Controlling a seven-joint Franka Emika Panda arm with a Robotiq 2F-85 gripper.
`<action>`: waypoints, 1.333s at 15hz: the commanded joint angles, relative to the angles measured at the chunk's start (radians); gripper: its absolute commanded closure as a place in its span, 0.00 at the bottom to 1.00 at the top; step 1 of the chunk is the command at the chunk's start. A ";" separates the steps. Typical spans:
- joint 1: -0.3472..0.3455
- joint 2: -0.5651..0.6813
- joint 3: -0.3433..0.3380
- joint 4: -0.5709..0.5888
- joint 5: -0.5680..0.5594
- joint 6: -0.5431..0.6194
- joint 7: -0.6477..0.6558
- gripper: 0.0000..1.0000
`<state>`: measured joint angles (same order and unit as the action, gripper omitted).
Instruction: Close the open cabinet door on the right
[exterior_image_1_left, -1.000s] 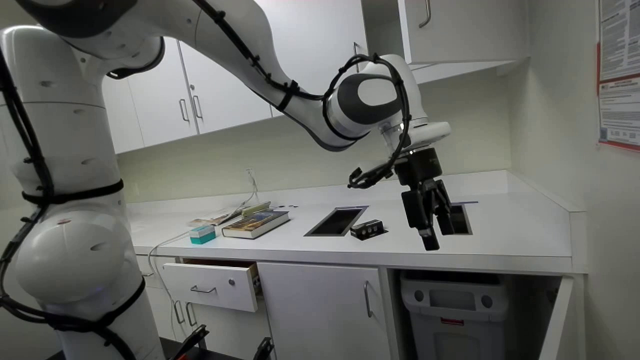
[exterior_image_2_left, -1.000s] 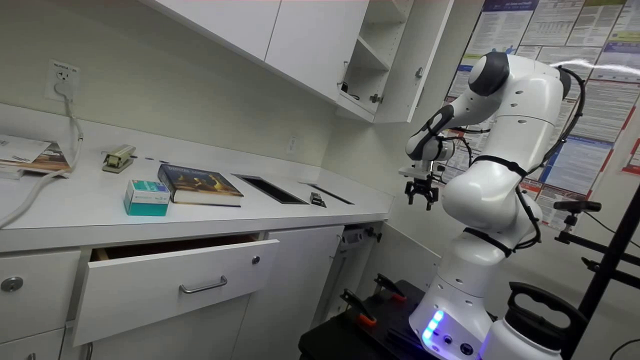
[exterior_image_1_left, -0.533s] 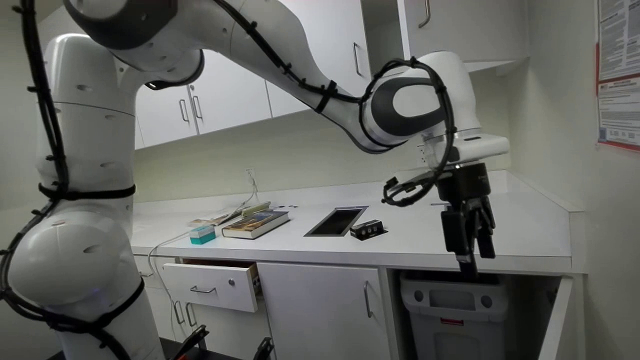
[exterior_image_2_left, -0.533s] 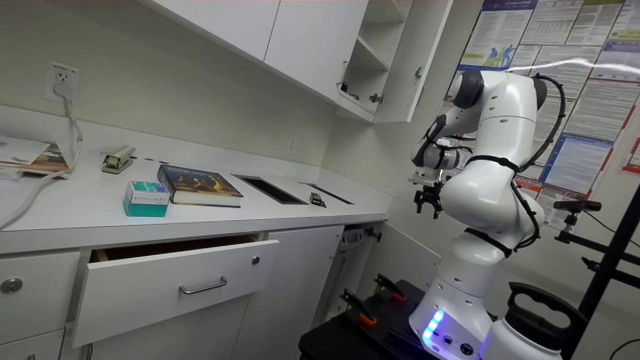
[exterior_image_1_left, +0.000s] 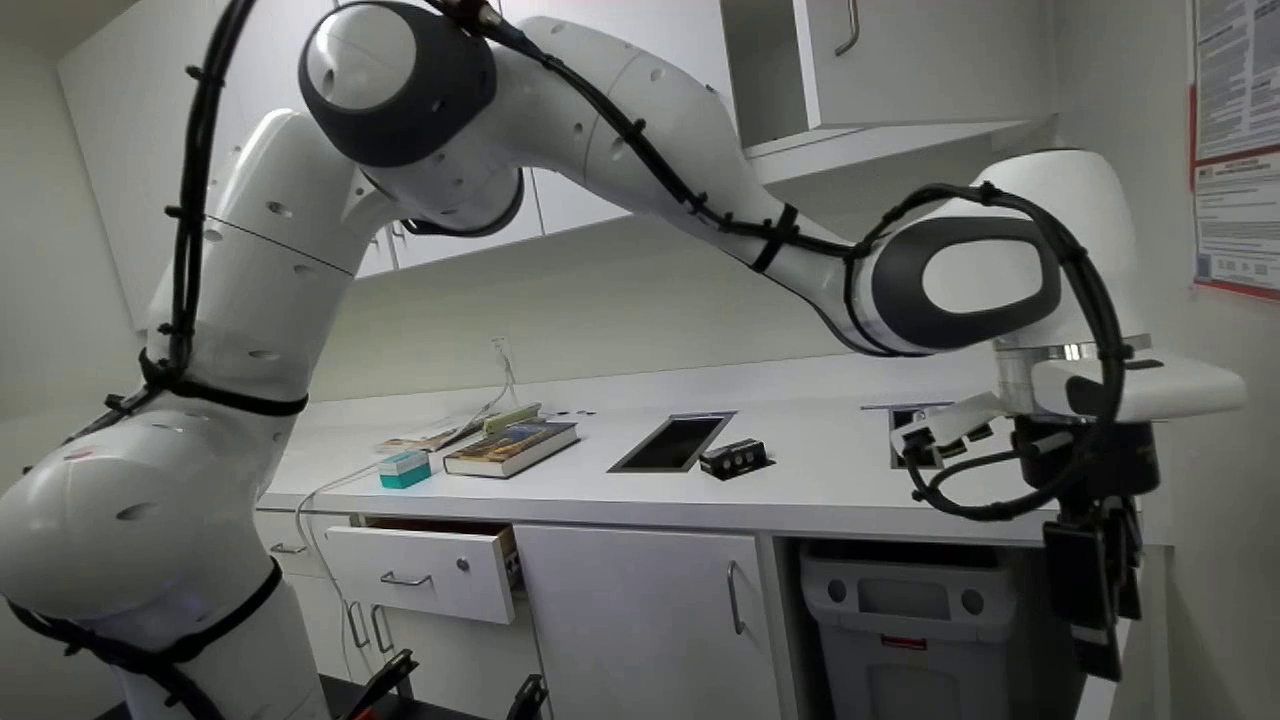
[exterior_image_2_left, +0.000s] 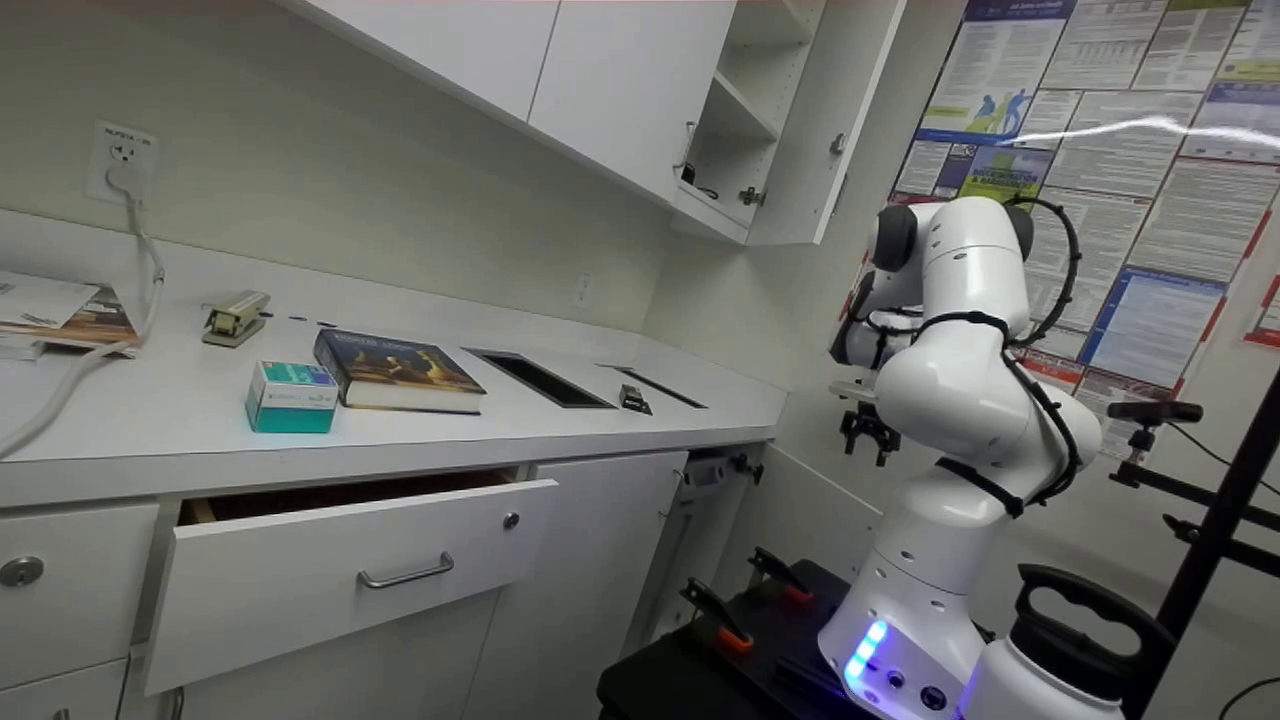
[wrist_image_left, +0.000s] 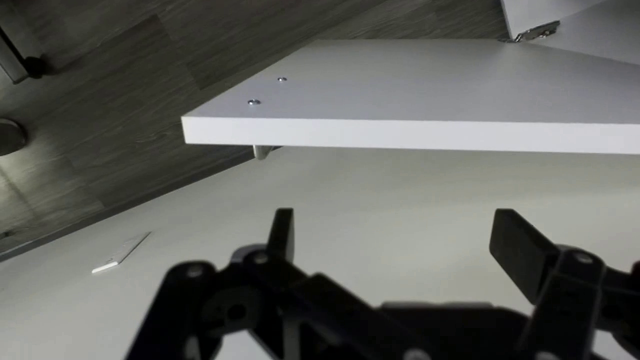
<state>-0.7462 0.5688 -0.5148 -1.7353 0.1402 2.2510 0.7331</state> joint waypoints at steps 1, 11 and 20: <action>-0.049 0.101 0.030 0.116 0.033 -0.012 -0.008 0.28; -0.114 0.232 0.109 0.255 0.097 -0.024 -0.008 1.00; -0.109 0.282 0.132 0.290 0.098 -0.037 -0.011 1.00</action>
<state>-0.8454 0.8433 -0.3978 -1.4752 0.2211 2.2527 0.7342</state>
